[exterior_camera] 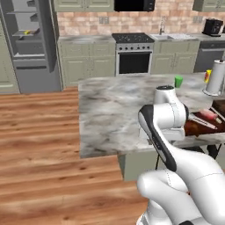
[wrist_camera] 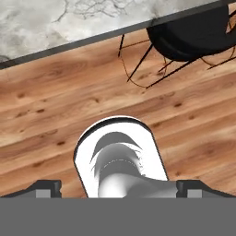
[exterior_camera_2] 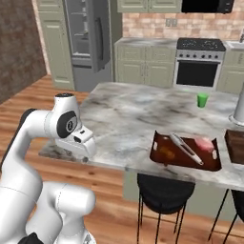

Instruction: Gather the corn and carrot from the fridge and place them on a tray on the dining counter. Then gather the chicken drumstick and steak from the fridge and place them on the other tray.

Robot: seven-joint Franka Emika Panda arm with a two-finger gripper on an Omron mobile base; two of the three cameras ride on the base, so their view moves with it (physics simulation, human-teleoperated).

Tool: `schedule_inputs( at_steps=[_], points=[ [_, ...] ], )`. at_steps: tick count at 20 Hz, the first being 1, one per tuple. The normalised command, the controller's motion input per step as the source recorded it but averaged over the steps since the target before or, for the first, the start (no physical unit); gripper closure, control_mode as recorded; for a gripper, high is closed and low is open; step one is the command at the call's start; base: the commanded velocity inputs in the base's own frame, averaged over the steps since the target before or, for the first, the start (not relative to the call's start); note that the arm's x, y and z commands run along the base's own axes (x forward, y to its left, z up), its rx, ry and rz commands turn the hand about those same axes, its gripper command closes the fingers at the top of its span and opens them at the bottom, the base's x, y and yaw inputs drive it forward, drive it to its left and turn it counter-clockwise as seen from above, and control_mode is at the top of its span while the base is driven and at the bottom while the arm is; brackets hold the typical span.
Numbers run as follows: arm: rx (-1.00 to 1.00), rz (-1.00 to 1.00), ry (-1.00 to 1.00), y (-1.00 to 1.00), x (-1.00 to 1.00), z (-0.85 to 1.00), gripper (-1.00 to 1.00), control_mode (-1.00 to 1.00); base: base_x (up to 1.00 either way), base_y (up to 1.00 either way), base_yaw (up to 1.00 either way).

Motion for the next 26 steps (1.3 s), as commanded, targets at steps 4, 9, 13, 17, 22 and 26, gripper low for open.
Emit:
schedule_inputs(
  at_steps=[4, 9, 13, 17, 22, 26],
  points=[
    [0.00, 0.00, 0.00, 0.00, 0.00, 0.00, -1.00, 1.00, 0.00, 1.00, -0.01],
    [0.00, 0.00, 0.00, 0.00, 0.00, 0.00, -1.00, 1.00, 0.02, 1.00, 0.00],
    [0.00, 0.00, 0.00, 0.00, 0.00, 0.00, -1.00, 1.00, 0.13, 1.00, 0.00],
    [0.00, 0.00, 0.00, 0.00, 0.00, 0.00, -1.00, 1.00, 0.39, 1.00, -0.03],
    [0.00, 0.00, 0.00, 0.00, 0.00, 0.00, -1.00, 1.00, 0.74, 1.00, -0.20],
    [0.00, 0.00, 0.00, 0.00, 0.00, 0.00, -1.00, 1.00, 0.88, 1.00, -0.32]
  ],
)
